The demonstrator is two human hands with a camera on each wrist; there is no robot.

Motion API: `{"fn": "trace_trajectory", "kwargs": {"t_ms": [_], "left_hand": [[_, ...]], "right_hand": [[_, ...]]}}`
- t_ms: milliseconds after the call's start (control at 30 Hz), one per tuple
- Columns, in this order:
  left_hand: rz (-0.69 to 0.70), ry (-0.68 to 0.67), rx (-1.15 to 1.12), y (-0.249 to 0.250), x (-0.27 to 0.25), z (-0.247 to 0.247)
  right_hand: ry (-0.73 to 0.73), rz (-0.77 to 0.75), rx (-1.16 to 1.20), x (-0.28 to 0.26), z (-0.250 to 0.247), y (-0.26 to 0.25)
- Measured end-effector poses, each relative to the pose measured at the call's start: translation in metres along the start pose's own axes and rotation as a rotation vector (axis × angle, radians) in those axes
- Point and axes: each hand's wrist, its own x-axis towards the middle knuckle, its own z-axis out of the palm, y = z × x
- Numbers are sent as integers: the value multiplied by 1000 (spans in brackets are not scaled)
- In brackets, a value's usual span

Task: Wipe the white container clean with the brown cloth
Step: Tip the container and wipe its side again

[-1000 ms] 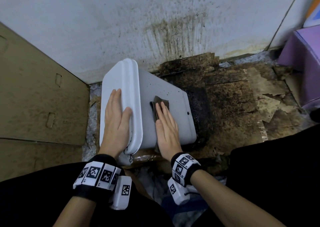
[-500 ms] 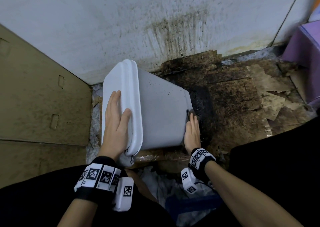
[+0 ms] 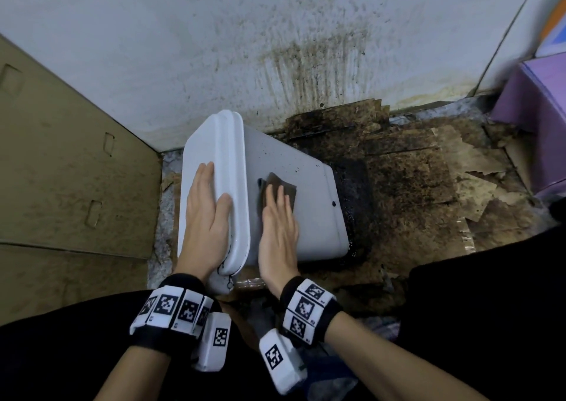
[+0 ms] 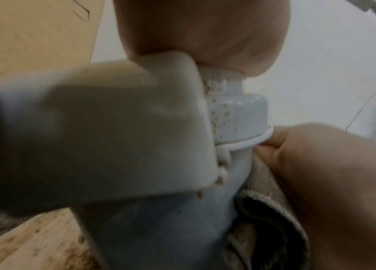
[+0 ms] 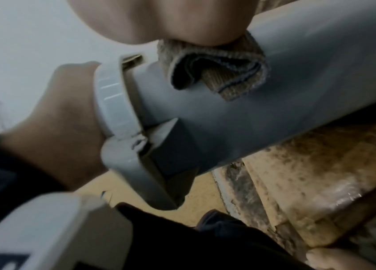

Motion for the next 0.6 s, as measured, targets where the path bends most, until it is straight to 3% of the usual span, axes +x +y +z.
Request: {"fn": "trace_trajectory", "kwargs": {"t_ms": [433,600], "left_hand": [[19,12,33,4,-1,4],[14,10,25,2,-2,3]], "right_hand": [[-32,-287,-214,-3,-24,32],[3,-255,-200,15,-35,71]]}}
